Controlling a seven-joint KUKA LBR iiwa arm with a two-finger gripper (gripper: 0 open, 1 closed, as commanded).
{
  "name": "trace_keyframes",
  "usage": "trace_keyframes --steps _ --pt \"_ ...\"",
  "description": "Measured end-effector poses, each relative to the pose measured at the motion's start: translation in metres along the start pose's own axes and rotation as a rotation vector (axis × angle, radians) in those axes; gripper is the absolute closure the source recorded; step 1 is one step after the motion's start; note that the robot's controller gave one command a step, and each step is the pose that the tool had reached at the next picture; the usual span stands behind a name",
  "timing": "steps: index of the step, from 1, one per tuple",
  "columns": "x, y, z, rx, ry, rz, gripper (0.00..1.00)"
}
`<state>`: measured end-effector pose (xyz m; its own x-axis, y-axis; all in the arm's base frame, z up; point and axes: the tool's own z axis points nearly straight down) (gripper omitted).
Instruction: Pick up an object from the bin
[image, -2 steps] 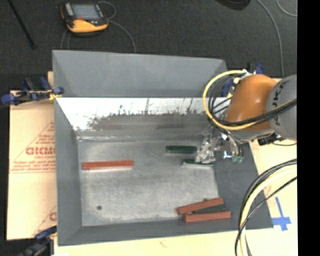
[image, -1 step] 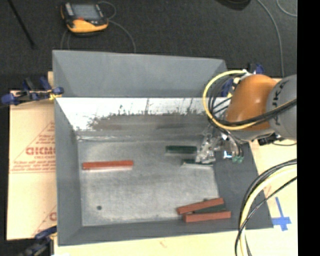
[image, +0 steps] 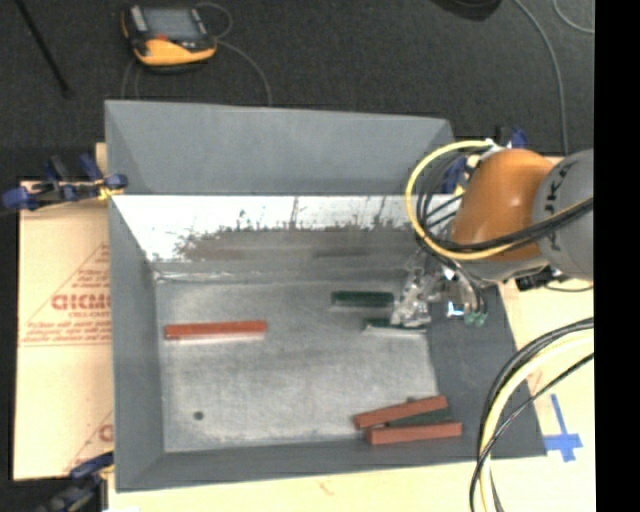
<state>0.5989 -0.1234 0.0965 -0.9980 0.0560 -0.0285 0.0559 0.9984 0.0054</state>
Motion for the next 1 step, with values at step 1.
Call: trace_keyframes --steps 1 --pt "0.0 0.0 0.0 0.0 0.0 0.0 1.0"
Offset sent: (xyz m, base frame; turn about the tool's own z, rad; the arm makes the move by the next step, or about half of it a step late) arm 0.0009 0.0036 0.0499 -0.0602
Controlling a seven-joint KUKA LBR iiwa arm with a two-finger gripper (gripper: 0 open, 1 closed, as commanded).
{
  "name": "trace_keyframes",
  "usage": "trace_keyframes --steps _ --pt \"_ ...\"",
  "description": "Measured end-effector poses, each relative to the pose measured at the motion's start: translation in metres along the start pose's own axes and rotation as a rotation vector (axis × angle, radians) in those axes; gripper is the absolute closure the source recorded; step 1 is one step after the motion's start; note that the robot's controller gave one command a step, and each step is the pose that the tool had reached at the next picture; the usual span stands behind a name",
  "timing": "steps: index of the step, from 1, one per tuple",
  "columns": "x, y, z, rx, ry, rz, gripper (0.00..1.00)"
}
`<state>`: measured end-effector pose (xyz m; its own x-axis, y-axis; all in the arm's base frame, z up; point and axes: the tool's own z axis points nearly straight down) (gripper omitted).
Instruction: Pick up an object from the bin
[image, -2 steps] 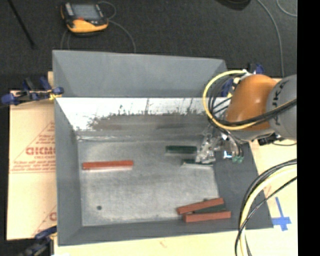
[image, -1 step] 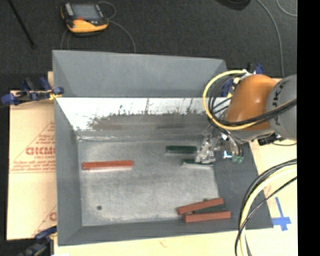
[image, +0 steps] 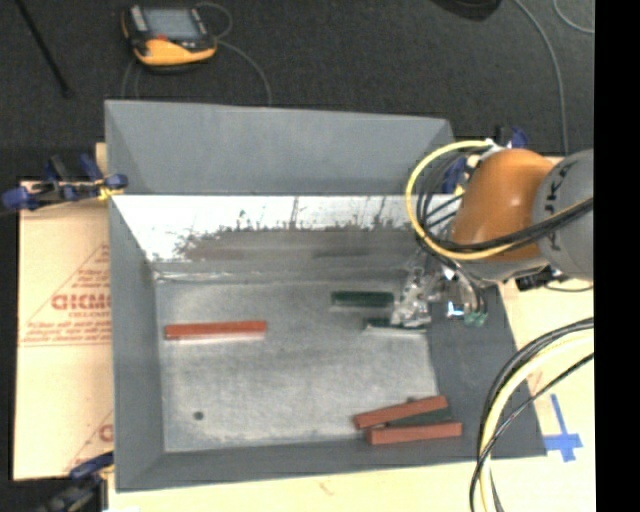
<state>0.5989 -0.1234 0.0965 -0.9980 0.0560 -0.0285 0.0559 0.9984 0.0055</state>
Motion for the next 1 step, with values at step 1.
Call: trace_keyframes --steps 1 --pt "0.0 0.0 0.0 0.0 0.0 0.0 1.0"
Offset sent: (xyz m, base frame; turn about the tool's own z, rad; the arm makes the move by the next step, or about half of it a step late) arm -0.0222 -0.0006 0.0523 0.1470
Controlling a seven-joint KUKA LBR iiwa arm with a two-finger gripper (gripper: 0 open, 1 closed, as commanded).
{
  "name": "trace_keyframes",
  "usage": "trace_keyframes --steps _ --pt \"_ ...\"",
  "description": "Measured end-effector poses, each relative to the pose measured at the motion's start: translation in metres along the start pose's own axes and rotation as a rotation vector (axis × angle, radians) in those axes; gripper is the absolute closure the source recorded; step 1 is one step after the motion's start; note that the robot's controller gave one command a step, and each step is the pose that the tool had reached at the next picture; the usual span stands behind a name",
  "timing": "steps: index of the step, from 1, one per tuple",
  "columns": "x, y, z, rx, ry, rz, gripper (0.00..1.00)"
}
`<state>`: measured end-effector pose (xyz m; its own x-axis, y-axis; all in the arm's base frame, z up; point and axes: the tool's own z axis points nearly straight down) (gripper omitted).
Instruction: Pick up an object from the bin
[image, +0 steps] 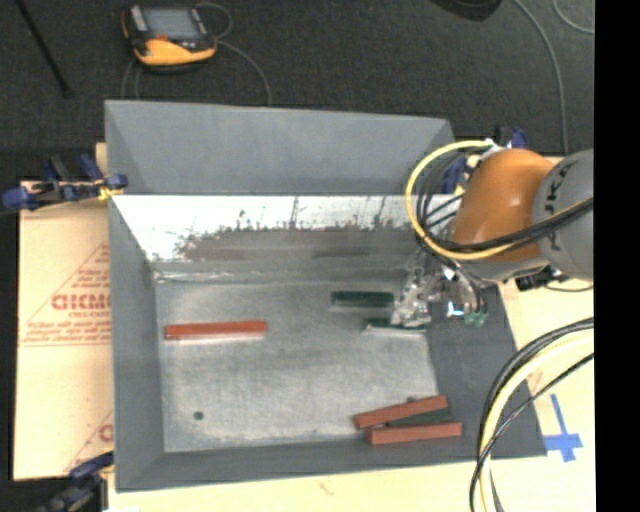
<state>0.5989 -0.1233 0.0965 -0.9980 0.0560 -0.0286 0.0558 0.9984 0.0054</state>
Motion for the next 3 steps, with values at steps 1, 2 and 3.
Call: trace_keyframes --steps 1,2,3 --pt "0.0 0.0 0.0 0.0 0.0 0.0 1.0" --pt "0.0 0.0 0.0 0.0 0.0 0.0 1.0" --pt "0.0 0.0 0.0 0.0 0.0 0.0 1.0"
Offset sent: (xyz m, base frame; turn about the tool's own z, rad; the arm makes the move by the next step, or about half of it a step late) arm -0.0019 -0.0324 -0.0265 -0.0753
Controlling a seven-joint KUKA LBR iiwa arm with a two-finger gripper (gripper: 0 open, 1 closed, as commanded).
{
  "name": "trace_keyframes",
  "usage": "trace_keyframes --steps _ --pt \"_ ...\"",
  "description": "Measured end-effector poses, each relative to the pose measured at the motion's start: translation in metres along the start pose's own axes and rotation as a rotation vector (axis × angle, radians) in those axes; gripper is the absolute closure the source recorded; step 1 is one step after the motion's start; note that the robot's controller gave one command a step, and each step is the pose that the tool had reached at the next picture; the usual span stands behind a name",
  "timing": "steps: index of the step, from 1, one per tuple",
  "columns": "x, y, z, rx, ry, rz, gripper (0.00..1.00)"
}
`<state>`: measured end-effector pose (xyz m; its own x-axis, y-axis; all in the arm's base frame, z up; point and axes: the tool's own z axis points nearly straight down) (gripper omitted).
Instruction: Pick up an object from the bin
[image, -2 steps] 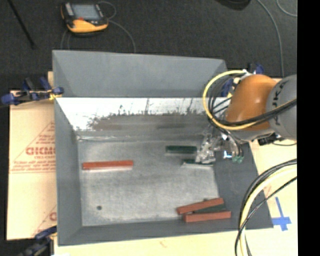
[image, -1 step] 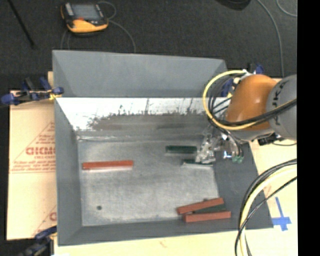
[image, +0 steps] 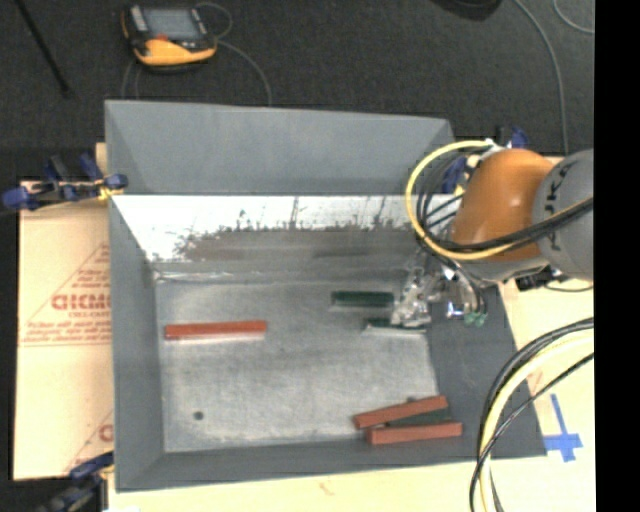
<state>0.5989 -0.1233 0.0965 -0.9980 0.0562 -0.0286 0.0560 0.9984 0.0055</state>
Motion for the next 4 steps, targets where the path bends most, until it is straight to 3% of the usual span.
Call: trace_keyframes --steps 1,2,3,4 --pt "0.0 0.0 0.0 0.0 0.0 0.0 1.0" --pt "0.002 -0.002 0.007 0.007 -0.005 -0.001 0.0" --pt "0.01 -0.002 0.017 0.004 0.02 0.001 0.0" --pt "0.026 0.007 0.015 0.005 0.033 0.057 1.0"
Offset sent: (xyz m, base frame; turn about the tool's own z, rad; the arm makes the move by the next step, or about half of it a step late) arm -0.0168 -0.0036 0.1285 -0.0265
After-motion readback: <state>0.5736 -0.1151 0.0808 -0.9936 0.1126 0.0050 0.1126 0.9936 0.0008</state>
